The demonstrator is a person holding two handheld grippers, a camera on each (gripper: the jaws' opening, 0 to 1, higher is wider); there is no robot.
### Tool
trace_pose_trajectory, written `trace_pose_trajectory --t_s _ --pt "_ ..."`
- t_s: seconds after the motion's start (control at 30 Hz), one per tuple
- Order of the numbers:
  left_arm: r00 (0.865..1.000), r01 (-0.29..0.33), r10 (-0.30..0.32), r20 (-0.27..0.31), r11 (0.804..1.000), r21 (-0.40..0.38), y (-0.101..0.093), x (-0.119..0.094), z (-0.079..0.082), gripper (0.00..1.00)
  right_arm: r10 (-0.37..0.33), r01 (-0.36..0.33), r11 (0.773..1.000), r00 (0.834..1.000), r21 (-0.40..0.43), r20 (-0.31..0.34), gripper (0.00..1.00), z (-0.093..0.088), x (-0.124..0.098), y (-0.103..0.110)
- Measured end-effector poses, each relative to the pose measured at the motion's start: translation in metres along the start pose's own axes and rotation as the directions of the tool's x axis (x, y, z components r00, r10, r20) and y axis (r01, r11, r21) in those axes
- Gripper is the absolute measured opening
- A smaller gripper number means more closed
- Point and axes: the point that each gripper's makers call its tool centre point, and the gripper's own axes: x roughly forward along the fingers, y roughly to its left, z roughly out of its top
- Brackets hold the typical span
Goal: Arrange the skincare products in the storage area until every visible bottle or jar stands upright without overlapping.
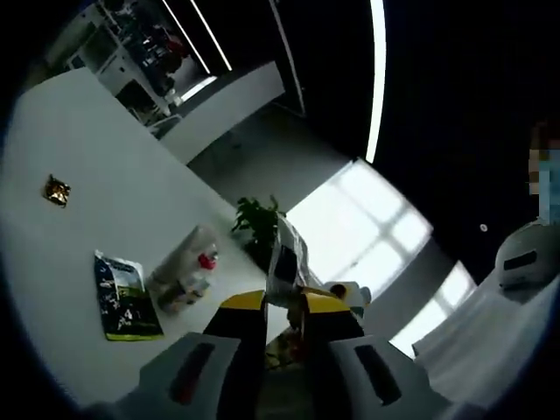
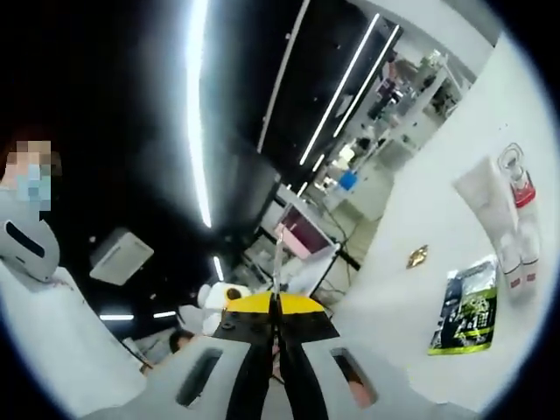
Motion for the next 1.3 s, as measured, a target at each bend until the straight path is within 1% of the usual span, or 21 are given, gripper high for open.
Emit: trace_pose_trajectory --t_s 0.1,0.33,0.5,0.6,0.63,0.67,0.7,0.73,0.8,0.83,0.87,0.93,0.97,1.07,1.13,1.2,1.27,1.3 --pt "1.000 0.007 -0.007 0.015 1.000 -0.014 -0.001 -0.001 0.002 0.05 0.000 0.000 1.000 1.000 -0.003 0.000 0.01 0.000 0.000 0.000" --pt "1.000 0.004 -0.004 0.012 1.000 -0.025 0.001 -0.001 0.000 0.03 -0.009 0.009 1.000 1.000 0.006 0.002 0.01 -0.002 -0.003 -0.002" --pt "0.999 0.010 -0.008 0.043 0.998 -0.056 0.003 -0.002 0.005 0.01 -0.009 0.009 1.000 1.000 0.023 0.006 0.01 0.000 -0.005 -0.004" --pt "0.999 0.000 0.003 0.047 0.998 -0.058 0.005 -0.001 0.005 0.00 -0.015 0.015 0.999 1.000 0.030 -0.002 0.01 -0.001 -0.006 -0.005" --pt "0.997 -0.026 0.030 0.070 0.998 -0.052 0.010 -0.001 0.008 0.00 -0.022 0.022 0.999 1.000 0.030 -0.005 0.01 -0.001 -0.006 -0.007" --pt "0.994 -0.026 0.035 0.106 0.996 -0.084 0.009 0.000 0.013 0.00 -0.023 0.023 0.999 1.000 0.026 -0.007 0.01 -0.001 -0.007 -0.008" --pt "0.995 -0.010 0.024 0.096 0.990 -0.140 0.006 0.000 0.010 0.00 -0.016 0.016 1.000 1.000 0.023 -0.003 0.01 -0.001 -0.007 -0.007" --pt "0.994 -0.013 0.030 0.108 0.987 -0.158 0.007 0.001 0.011 0.00 -0.015 0.015 1.000 1.000 0.024 0.005 0.02 0.000 -0.008 -0.007" --pt "0.992 -0.018 0.037 0.122 0.988 -0.153 0.007 0.002 0.010 0.00 -0.026 0.026 1.000 1.000 0.016 0.009 0.05 0.001 -0.009 -0.009" --pt "0.989 -0.013 0.038 0.140 0.984 -0.177 0.006 0.002 0.011 0.00 -0.049 0.049 0.999 0.999 0.008 0.001 0.08 0.001 -0.011 -0.014" --pt "0.988 -0.013 0.042 0.147 0.982 -0.188 0.006 0.002 0.012 0.00 -0.057 0.057 0.998 0.998 0.011 0.000 0.12 0.001 -0.012 -0.016" --pt "0.987 -0.015 0.048 0.155 0.978 -0.209 0.006 0.001 0.014 0.00 -0.081 0.081 0.996 0.997 0.032 0.005 0.21 0.003 -0.016 -0.023" --pt "0.987 -0.006 0.041 0.157 0.976 -0.215 0.005 0.001 0.014 0.00 -0.083 0.083 0.996 0.997 0.040 0.005 0.23 0.004 -0.017 -0.024" --pt "0.985 -0.002 0.040 0.165 0.973 -0.229 0.002 0.001 0.014 0.00 -0.074 0.073 0.996 0.997 0.054 0.029 0.21 0.011 -0.020 -0.024" --pt "0.984 0.001 0.041 0.171 0.971 -0.239 0.000 0.002 0.014 0.00 -0.070 0.068 0.996 0.997 0.065 0.039 0.24 0.016 -0.019 -0.025" --pt "0.983 0.012 0.035 0.179 0.968 -0.251 -0.002 0.004 0.011 0.00 -0.061 0.057 0.995 0.997 0.081 0.044 0.24 0.020 -0.017 -0.026" --pt "0.983 0.024 0.026 0.181 0.964 -0.266 -0.003 0.006 0.006 0.00 -0.040 0.033 0.991 0.998 0.126 0.053 0.22 0.026 -0.015 -0.025" --pt "0.983 0.027 0.023 0.182 0.962 -0.270 -0.004 0.007 0.004 0.00 -0.035 0.027 0.991 0.998 0.128 0.057 0.21 0.030 -0.015 -0.026"
